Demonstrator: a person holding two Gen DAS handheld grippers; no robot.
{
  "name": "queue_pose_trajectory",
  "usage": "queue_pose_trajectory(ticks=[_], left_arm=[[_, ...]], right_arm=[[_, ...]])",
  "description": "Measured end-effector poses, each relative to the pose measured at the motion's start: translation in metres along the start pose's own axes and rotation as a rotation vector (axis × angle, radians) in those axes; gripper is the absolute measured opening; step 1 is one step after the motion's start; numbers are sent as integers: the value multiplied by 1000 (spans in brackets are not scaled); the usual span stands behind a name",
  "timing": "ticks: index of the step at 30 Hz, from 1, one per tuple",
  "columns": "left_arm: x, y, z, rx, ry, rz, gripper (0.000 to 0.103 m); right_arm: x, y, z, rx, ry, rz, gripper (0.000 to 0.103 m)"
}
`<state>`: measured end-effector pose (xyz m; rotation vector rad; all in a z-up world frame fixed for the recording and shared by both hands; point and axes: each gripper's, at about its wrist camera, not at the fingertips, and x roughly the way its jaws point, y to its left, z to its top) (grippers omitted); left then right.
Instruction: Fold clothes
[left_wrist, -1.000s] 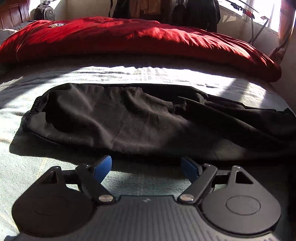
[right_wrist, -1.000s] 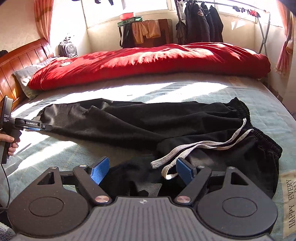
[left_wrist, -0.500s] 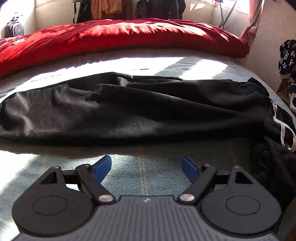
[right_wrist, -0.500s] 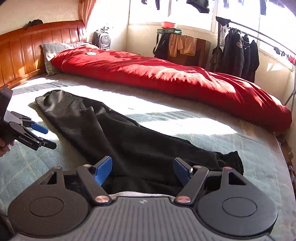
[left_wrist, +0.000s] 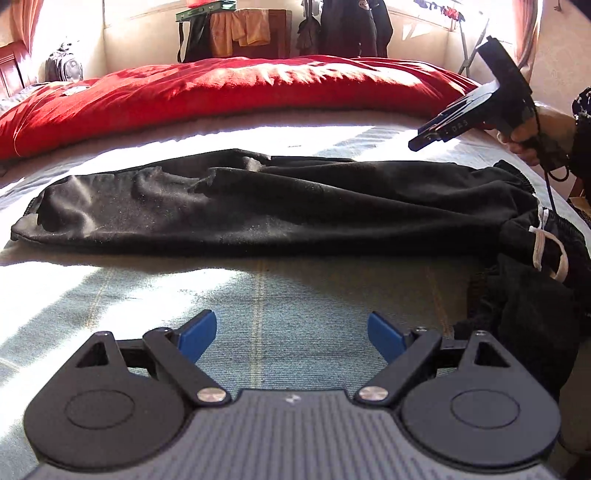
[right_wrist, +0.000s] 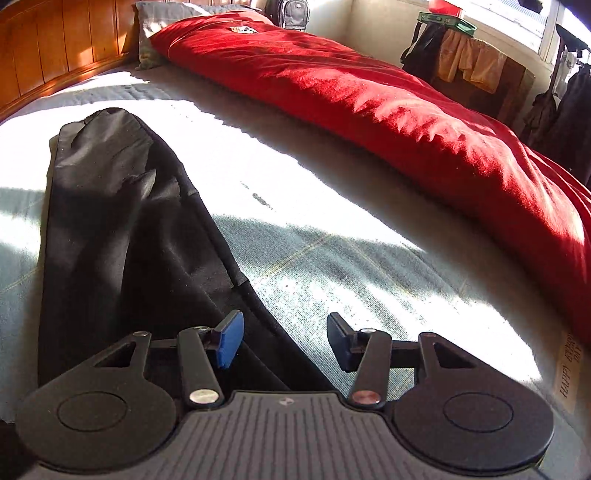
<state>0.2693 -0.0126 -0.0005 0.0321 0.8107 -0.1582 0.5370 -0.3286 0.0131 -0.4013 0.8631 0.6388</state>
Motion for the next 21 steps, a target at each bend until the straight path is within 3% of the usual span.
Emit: queue_pose_trajectory(ticks=[10, 11, 14, 15, 21], left_arm=[[-34, 11, -3, -54, -29, 114, 89], [-36, 12, -5, -62, -32, 119, 89], [-38, 16, -9, -76, -26, 138, 89], [-36, 17, -11, -79, -18, 146, 89], [-19, 20, -9, -98, 19, 145, 89]], right_arm=[[55, 5, 1, -71, 86, 124, 54], [54, 6, 0, -71, 90, 139, 50], [48, 10, -2, -80, 97, 165, 17], [46, 13, -3, -91, 100, 152, 10], [23, 20, 4, -113, 19, -34, 7]])
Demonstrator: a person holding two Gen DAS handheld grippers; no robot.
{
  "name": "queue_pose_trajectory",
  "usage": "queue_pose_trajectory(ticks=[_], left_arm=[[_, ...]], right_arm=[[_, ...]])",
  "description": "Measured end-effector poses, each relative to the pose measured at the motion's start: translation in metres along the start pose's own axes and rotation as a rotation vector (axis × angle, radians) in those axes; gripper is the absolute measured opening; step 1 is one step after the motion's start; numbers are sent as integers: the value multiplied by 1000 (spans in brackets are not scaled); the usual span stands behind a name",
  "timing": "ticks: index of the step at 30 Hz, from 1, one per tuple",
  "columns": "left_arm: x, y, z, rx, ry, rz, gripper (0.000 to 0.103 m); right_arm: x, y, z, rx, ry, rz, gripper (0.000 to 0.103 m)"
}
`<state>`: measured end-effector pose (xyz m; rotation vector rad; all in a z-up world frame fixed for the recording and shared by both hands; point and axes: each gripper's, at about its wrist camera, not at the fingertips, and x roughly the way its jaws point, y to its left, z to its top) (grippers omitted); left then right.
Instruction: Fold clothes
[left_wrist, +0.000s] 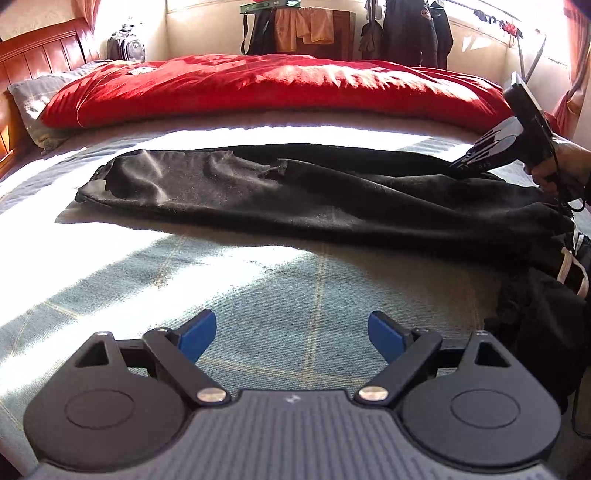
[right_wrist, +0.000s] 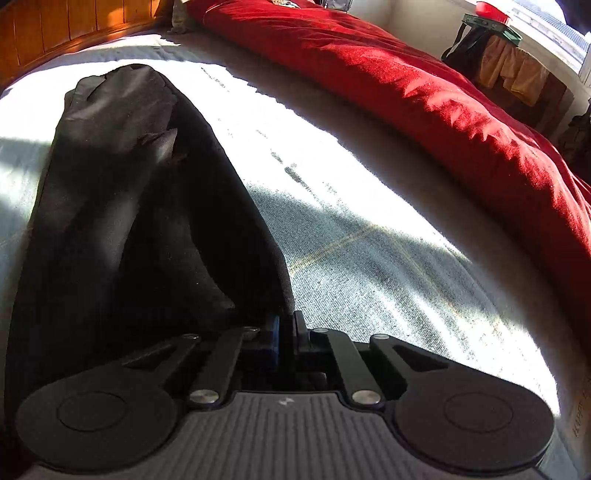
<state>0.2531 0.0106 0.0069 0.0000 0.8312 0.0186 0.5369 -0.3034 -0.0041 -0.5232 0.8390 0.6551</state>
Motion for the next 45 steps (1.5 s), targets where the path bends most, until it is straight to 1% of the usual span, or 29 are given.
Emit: queue_pose_trajectory(ticks=[1, 3, 5, 9, 12, 14, 16, 18, 19, 20, 21, 22, 24, 25, 27, 29, 32, 34, 36, 38, 39, 40, 41, 42, 43, 45], left_arm=[[1, -2, 1, 8, 0, -5, 89], [2, -5, 2, 26, 0, -14, 89], [2, -6, 3, 37, -4, -22, 89], [1, 0, 4, 21, -5, -21, 89], [0, 5, 3, 11, -5, -13, 89], [-1, 8, 2, 2, -8, -17, 89], [-1, 10, 1, -6, -8, -22, 89], [2, 12, 1, -8, 1, -24, 89], [3, 11, 1, -7, 6, -25, 89], [4, 11, 1, -2, 8, -28, 89], [5, 10, 1, 1, 8, -31, 89], [5, 10, 2, 6, 9, -37, 89], [7, 8, 3, 15, 11, -49, 89], [9, 7, 4, 21, 12, -56, 89], [11, 5, 4, 27, 18, -62, 89], [14, 3, 4, 36, 28, -72, 89], [18, 0, 5, 44, 40, -77, 89], [20, -2, 6, 49, 46, -80, 89], [21, -3, 7, 52, 49, -81, 89], [23, -4, 9, 53, 53, -83, 89], [24, -4, 9, 52, 56, -83, 89], [25, -5, 9, 52, 58, -82, 89], [26, -6, 9, 54, 61, -83, 89], [26, -7, 9, 57, 64, -86, 89], [26, -8, 9, 61, 65, -89, 89], [25, -9, 8, 64, 64, -87, 89]], right_arm=[[-2, -1, 2, -2, -7, -23, 7], [0, -2, 6, -32, -6, -106, 6], [5, -8, 10, -19, 4, -127, 6], [17, -17, 14, -9, 27, -165, 6], [27, -26, 16, 10, 38, -224, 6], [36, -36, 15, 61, 66, -197, 7], [36, -40, 12, 83, 65, -161, 8], [21, -47, 9, 136, 37, -92, 19], [13, -52, 8, 166, 21, -55, 21], [1, -57, 6, 191, -1, -30, 30], [-12, -63, 4, 215, -26, -10, 40], [-23, -69, 1, 229, -48, 1, 44], [-44, -82, -9, 231, -71, 9, 56], [-55, -89, -15, 231, -80, 13, 60], [-62, -100, -30, 228, -62, -5, 68], [-59, -109, -49, 250, -24, 2, 69], [-41, -110, -78, 262, 55, 10, 69], [-33, -103, -92, 248, 88, 20, 69], [-34, -92, -101, 230, 77, 40, 69], [-35, -82, -106, 195, 64, 23, 69], [-35, -77, -106, 179, 64, 4, 65], [-35, -74, -106, 173, 65, -6, 56], [-35, -71, -104, 165, 66, -12, 19], [-37, -68, -102, 154, 65, -18, 8], [-38, -66, -100, 144, 65, -23, 7], [-42, -68, -96, 144, 45, -79, 7]])
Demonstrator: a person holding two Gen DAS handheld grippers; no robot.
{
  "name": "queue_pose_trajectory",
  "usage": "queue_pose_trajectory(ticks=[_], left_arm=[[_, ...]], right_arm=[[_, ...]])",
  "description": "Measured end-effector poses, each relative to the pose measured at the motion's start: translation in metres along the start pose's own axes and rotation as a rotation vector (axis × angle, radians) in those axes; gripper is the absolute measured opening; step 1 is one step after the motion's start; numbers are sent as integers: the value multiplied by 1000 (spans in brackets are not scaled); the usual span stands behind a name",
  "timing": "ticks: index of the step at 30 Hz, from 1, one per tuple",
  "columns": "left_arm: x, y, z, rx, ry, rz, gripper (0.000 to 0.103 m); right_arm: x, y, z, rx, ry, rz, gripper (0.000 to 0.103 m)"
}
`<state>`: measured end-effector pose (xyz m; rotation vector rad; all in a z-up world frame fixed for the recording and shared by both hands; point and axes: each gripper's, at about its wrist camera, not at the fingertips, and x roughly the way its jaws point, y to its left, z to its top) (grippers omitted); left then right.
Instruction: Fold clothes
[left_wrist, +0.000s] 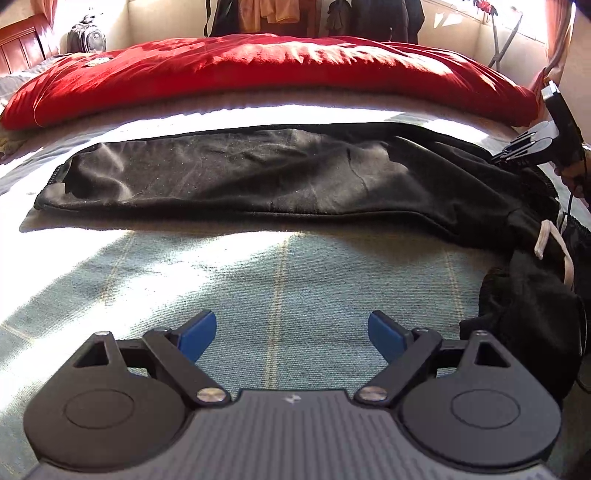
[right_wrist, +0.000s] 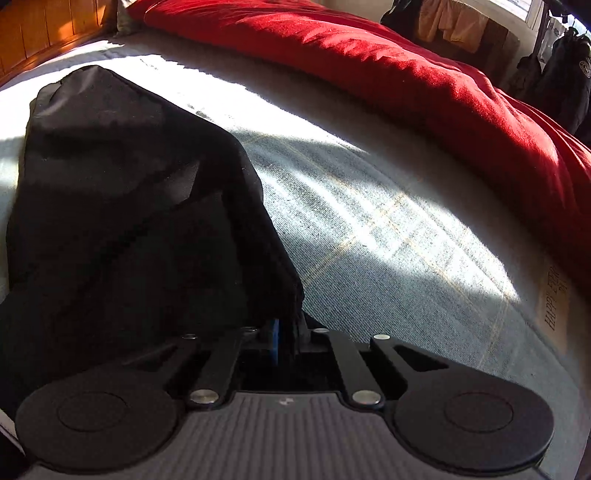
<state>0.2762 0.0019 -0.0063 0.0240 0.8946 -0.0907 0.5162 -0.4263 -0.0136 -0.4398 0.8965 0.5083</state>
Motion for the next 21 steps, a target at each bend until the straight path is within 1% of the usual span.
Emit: queue_pose_trajectory(ticks=[3, 5, 6, 7, 8, 9, 10, 11, 12, 16, 21], left_arm=[[-2, 1, 0, -4, -4, 5, 89], [-4, 3, -1, -8, -5, 10, 89], [-4, 3, -1, -10, -6, 13, 89], [-5, 5, -2, -15, -6, 14, 89], [-6, 6, -2, -21, -7, 16, 89], [-6, 8, -3, -27, -7, 18, 89], [-6, 9, -3, -30, -5, 20, 89], [-6, 10, -4, -33, -3, 23, 89], [-5, 11, -4, -35, -1, 23, 89], [-1, 10, -4, -29, 7, 7, 89], [5, 3, -2, -5, 19, -17, 89]], right_arm=[[-2, -25, 10, 103, -42, -82, 8], [1, -41, 12, 183, -45, -62, 11], [3, -49, 13, 224, -43, -47, 16], [1, -52, 13, 243, -50, -34, 19], [-1, -55, 12, 253, -61, -22, 26], [-6, -58, 10, 269, -75, -9, 41], [-12, -61, 7, 273, -94, -5, 49], [-19, -64, 3, 271, -113, -6, 59], [-24, -68, -1, 270, -119, -10, 63], [-31, -81, -24, 295, -82, -17, 68], [-16, -90, -59, 343, -18, 1, 70]])
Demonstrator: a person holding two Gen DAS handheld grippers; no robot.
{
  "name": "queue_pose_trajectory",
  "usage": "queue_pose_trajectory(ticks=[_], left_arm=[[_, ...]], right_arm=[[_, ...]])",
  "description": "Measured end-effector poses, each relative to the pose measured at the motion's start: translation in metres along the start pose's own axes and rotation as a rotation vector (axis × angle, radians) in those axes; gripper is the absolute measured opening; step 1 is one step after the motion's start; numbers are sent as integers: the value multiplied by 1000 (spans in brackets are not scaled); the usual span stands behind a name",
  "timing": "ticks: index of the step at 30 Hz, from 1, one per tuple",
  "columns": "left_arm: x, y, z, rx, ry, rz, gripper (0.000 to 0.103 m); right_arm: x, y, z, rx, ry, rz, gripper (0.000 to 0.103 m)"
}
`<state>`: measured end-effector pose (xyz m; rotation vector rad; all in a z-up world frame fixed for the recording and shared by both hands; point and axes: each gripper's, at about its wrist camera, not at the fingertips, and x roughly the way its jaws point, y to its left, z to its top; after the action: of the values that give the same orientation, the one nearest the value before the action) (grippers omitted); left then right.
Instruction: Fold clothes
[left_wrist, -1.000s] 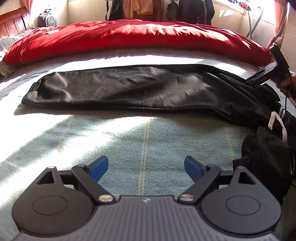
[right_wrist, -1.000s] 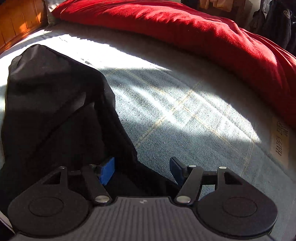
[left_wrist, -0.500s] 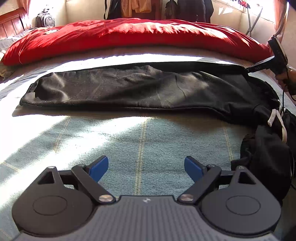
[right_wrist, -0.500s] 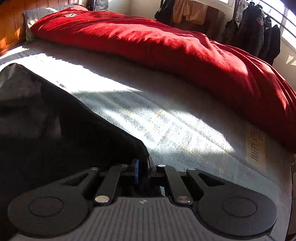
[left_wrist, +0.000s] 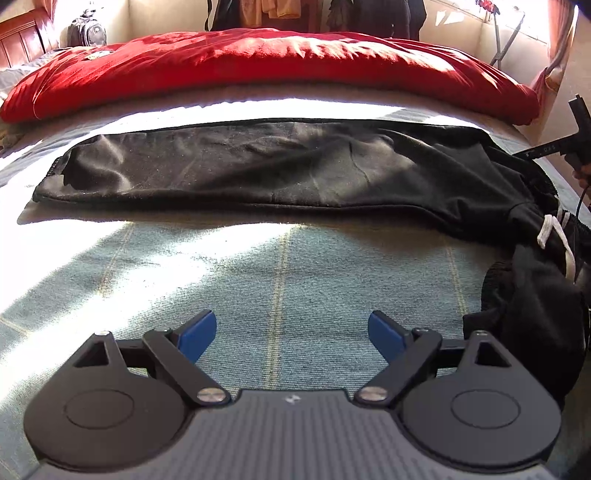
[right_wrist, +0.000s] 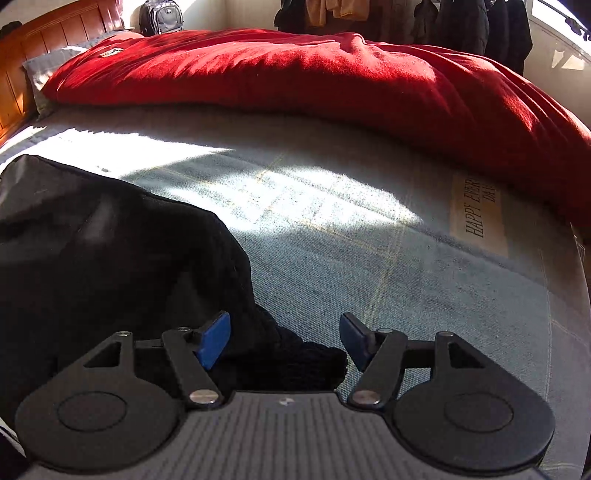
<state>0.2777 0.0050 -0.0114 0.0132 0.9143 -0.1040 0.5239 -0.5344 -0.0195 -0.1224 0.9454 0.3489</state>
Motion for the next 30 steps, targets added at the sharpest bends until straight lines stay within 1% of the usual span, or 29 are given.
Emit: queue_pose_trajectory(ticks=[2, 4, 5, 6, 8, 10, 13, 15, 17, 18, 20, 22, 25, 27, 30], left_arm=[[1, -2, 1, 7, 3, -4, 89], [2, -3, 2, 13, 5, -7, 89], [3, -3, 2, 13, 7, -8, 89], [3, -3, 2, 11, 9, -7, 89], [4, -3, 2, 7, 12, -6, 89], [3, -3, 2, 9, 11, -9, 89], [4, -4, 1, 13, 10, -14, 89], [4, -4, 1, 12, 13, -12, 89], [4, -3, 1, 11, 14, -8, 89], [4, -3, 1, 10, 15, -5, 89], [4, 0, 1, 5, 13, 1, 89], [4, 3, 1, -2, 11, 5, 89], [9, 10, -2, -25, 24, 0, 89], [15, 17, -6, -50, 44, -10, 89], [24, 30, -16, -109, 81, -13, 90]], right_arm=[[7, 1, -8, 15, 11, -1, 70], [9, 6, -13, 19, 0, -6, 56], [7, 8, -14, 26, -12, -25, 42], [4, 10, -14, 36, -25, -49, 38], [-2, 7, -14, 62, -43, -124, 37], [-10, -4, -13, 112, -61, -192, 37], [-13, -22, -17, 185, -67, -190, 40], [-14, -21, -17, 190, -66, -200, 45], [-20, -15, -14, 188, -91, -195, 48], [-26, -11, -11, 186, -108, -188, 52], [-38, -2, -6, 179, -145, -171, 56], [-52, 8, 0, 175, -182, -147, 57], [-74, 24, 6, 168, -231, -105, 61], [-89, 37, 8, 150, -249, -96, 64], [-114, 59, 10, 103, -275, -99, 64]])
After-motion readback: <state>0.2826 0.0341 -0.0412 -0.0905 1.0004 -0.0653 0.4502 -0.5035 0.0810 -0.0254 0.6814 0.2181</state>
